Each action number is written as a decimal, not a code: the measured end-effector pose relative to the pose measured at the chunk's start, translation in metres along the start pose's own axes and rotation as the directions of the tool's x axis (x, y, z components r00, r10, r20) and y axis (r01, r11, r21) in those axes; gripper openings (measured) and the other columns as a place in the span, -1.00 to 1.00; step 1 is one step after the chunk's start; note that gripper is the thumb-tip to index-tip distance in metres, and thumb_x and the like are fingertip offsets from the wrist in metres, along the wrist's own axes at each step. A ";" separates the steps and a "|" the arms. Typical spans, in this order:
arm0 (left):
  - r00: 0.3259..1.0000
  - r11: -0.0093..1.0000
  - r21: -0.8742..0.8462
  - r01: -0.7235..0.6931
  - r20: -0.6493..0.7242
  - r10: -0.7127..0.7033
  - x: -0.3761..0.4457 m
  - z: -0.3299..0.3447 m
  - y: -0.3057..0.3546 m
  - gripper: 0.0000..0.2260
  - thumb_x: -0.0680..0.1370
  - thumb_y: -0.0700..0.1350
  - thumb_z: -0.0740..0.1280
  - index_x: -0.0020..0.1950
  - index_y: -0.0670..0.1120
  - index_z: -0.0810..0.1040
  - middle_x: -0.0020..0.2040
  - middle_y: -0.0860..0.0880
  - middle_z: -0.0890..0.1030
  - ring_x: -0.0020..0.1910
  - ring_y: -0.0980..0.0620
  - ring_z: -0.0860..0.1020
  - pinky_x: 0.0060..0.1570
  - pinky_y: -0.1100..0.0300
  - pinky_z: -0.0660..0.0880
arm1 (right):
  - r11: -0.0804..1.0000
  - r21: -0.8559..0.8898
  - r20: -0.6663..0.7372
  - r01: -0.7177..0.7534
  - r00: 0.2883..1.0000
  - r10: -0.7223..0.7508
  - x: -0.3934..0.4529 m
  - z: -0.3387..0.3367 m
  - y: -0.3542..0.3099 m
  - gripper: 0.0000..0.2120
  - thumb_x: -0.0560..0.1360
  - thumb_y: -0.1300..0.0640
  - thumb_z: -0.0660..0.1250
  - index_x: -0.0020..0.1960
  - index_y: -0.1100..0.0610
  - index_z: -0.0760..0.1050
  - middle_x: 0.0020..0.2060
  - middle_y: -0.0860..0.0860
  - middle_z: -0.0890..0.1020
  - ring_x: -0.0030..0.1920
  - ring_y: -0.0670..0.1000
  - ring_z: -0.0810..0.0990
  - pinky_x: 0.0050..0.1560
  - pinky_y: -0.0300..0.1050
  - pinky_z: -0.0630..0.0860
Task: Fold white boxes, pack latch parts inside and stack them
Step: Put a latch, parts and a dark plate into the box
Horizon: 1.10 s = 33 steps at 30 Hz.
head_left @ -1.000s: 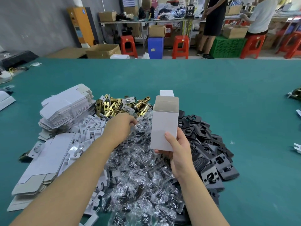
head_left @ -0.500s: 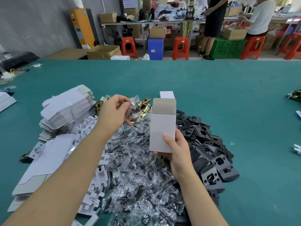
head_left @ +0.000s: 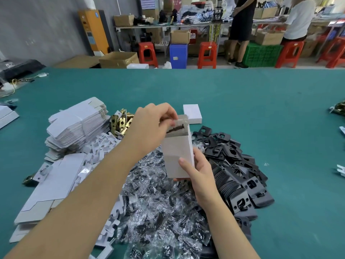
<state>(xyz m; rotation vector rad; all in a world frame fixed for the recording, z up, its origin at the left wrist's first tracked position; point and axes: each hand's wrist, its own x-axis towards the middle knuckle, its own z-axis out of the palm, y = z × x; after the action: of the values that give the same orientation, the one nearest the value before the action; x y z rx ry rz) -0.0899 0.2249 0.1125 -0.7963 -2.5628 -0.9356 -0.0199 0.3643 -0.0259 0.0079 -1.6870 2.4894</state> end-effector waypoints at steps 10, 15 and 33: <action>0.984 0.969 0.220 -0.110 0.160 0.075 -0.002 0.009 -0.003 -0.88 0.63 0.00 0.35 0.01 0.11 0.69 -0.04 0.18 0.62 0.08 0.03 0.37 0.11 0.05 0.20 | 0.999 0.053 -0.011 -0.007 1.000 0.008 0.001 -0.002 -0.002 -0.67 0.53 0.08 0.44 0.29 -0.08 0.57 0.12 0.06 0.69 0.03 0.12 0.71 -0.26 0.02 0.67; 0.970 0.961 0.242 -0.136 0.229 0.080 -0.006 0.011 -0.005 -0.74 0.62 0.18 0.26 0.11 0.14 0.70 0.02 0.17 0.55 0.13 0.00 0.30 0.15 0.02 0.14 | 0.999 0.049 -0.008 -0.011 1.000 0.012 0.001 -0.002 -0.003 -0.67 0.53 0.07 0.45 0.28 -0.10 0.58 0.13 0.09 0.68 0.05 0.11 0.71 -0.25 0.01 0.66; 0.971 0.914 -0.339 0.224 0.001 -0.238 -0.035 0.025 -0.026 -0.46 0.60 0.02 0.40 0.55 0.15 0.31 0.33 0.10 0.47 0.17 0.15 0.53 0.13 0.20 0.52 | 0.997 0.074 -0.009 -0.023 1.000 0.024 0.002 -0.003 -0.002 -0.58 0.47 -0.05 0.49 0.31 -0.12 0.55 0.17 0.05 0.68 0.05 0.14 0.71 -0.24 0.03 0.67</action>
<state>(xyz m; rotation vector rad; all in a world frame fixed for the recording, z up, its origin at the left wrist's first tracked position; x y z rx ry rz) -0.0795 0.2115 0.0652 -0.5534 -2.5333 -1.4793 -0.0219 0.3683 -0.0246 -0.0175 -1.5990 2.5636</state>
